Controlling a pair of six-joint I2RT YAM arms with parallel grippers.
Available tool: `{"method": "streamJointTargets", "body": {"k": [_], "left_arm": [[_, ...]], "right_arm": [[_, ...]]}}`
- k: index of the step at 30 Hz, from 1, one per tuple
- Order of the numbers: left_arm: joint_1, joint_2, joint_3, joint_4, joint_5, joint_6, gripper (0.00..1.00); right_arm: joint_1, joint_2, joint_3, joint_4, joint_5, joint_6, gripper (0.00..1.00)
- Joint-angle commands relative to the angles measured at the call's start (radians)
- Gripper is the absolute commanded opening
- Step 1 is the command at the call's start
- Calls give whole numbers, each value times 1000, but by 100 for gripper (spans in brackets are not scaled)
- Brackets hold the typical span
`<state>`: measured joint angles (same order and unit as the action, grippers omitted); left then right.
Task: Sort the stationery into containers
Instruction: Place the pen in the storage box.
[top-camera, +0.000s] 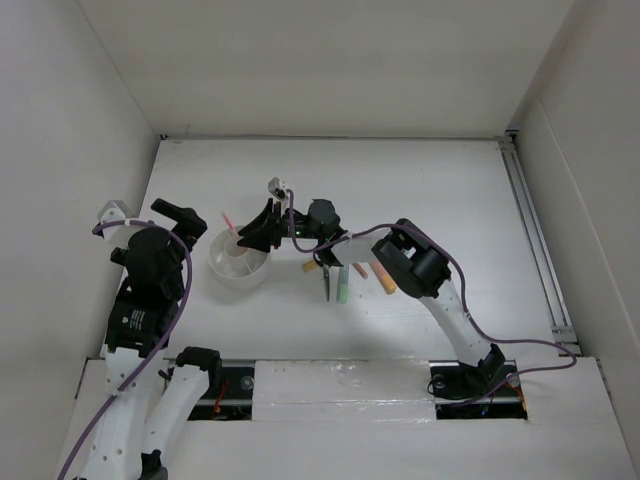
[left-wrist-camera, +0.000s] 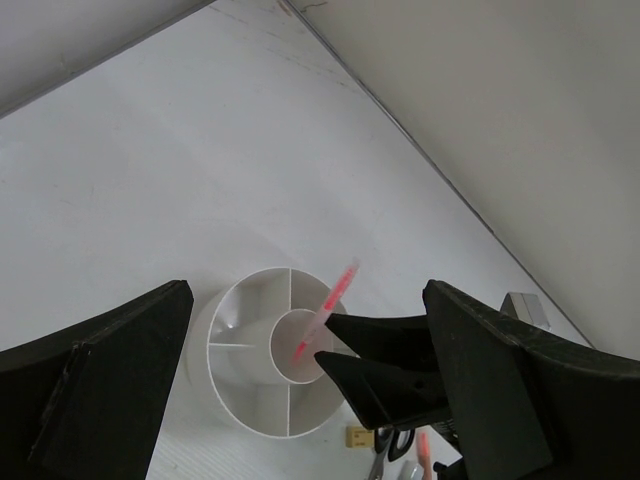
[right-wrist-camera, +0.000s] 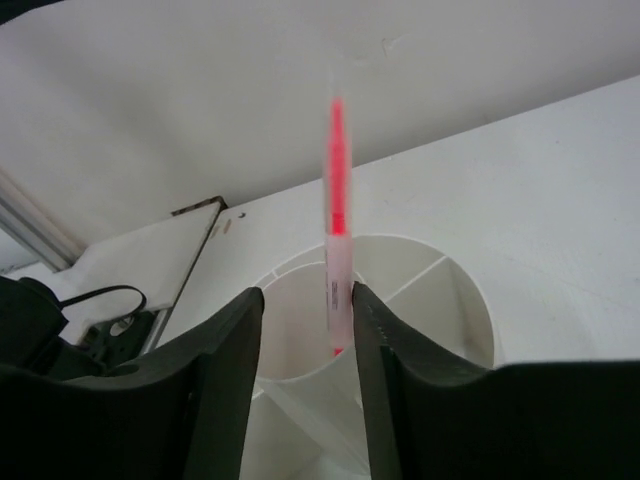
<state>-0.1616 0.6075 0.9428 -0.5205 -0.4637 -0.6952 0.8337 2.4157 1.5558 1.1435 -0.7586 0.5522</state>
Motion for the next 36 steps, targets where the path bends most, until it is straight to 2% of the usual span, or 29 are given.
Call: {"method": "streamJointTargets", "body": {"k": [1, 2, 5, 13, 14, 16, 21, 24, 27, 28, 29, 31, 32, 36], "left_arm": [[5, -3, -2, 40, 8, 16, 100], [5, -3, -2, 40, 8, 16, 100], [5, -3, -2, 40, 17, 25, 100], [5, -3, -2, 40, 17, 25, 100], [5, -3, -2, 40, 17, 25, 100], [5, -3, -2, 40, 17, 25, 100], [5, 6, -2, 40, 17, 34, 100], [5, 6, -2, 40, 17, 34, 100], [5, 6, -2, 31, -3, 34, 100], [5, 6, -2, 19, -3, 34, 100], [5, 6, -2, 19, -13, 34, 100], [5, 6, -2, 19, -13, 25, 100], [5, 6, -2, 19, -4, 25, 100], [5, 15, -2, 28, 36, 43, 100]], "right_arm": [[13, -21, -5, 33, -10, -17, 48], [13, -21, -5, 33, -10, -17, 56], [13, -39, -17, 51, -10, -17, 63], [13, -104, -106, 119, -1, -17, 70], [13, -130, -120, 130, 13, -8, 78], [13, -170, -178, 150, 41, -8, 100], [13, -379, -316, 113, 145, -66, 100], [4, -493, -365, -29, 241, -106, 100], [4, -590, -385, -349, 479, -159, 100], [4, -653, -385, -448, 549, -232, 100], [4, -674, -373, -675, 691, -263, 100], [-7, -708, -344, -867, 783, -300, 98], [-28, -719, -359, -948, 783, -314, 97], [-212, -770, -497, -987, 531, -334, 86]]}}
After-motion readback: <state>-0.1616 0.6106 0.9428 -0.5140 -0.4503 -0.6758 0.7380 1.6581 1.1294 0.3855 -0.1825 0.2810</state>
